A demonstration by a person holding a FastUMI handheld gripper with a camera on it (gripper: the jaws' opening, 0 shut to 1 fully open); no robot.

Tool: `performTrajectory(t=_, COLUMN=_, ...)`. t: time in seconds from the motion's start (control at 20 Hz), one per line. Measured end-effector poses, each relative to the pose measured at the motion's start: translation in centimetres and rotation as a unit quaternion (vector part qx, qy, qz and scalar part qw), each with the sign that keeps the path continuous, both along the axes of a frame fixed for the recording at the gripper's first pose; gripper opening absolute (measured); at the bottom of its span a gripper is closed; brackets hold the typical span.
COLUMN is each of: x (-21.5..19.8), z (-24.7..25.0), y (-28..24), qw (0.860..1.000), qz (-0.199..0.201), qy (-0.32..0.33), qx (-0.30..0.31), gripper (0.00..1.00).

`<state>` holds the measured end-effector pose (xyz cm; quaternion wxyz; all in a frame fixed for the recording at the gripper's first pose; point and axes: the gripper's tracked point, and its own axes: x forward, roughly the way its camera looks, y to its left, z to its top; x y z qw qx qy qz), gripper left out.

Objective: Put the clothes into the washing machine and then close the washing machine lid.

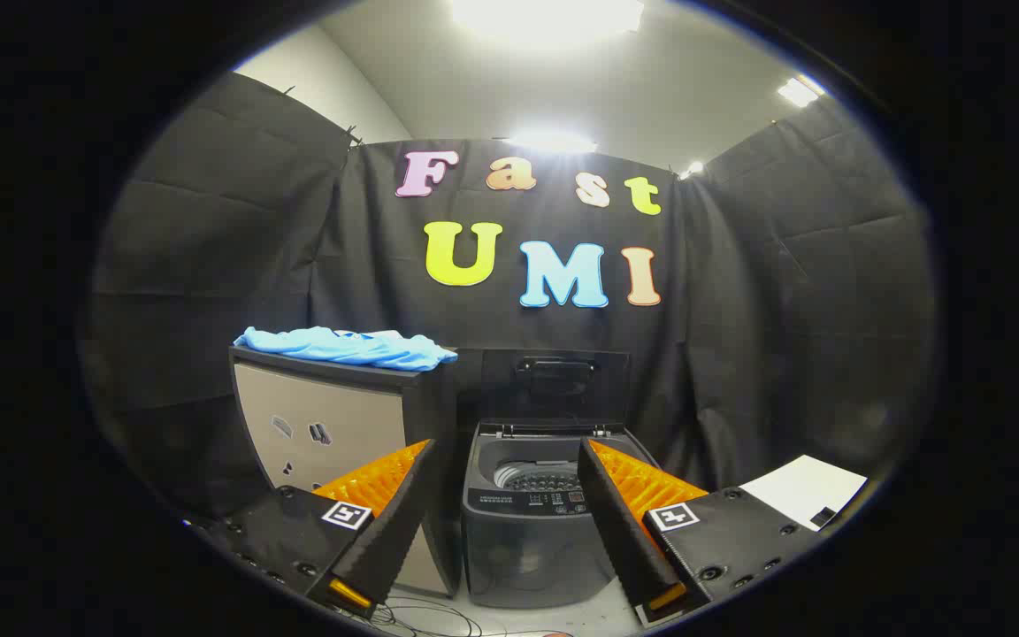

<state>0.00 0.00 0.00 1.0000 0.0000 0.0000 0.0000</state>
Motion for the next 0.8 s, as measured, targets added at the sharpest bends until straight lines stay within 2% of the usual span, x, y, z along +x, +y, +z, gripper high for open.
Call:
performTrajectory(t=0.5, x=0.1, z=-0.1, y=-0.4, qw=1.000, qz=-0.005, qy=0.001, qx=0.002, gripper=0.98)
performTrajectory(t=0.8, x=0.9, z=0.7, y=-0.1, qw=1.000, qz=0.006, qy=-0.003, qx=0.004, gripper=0.98)
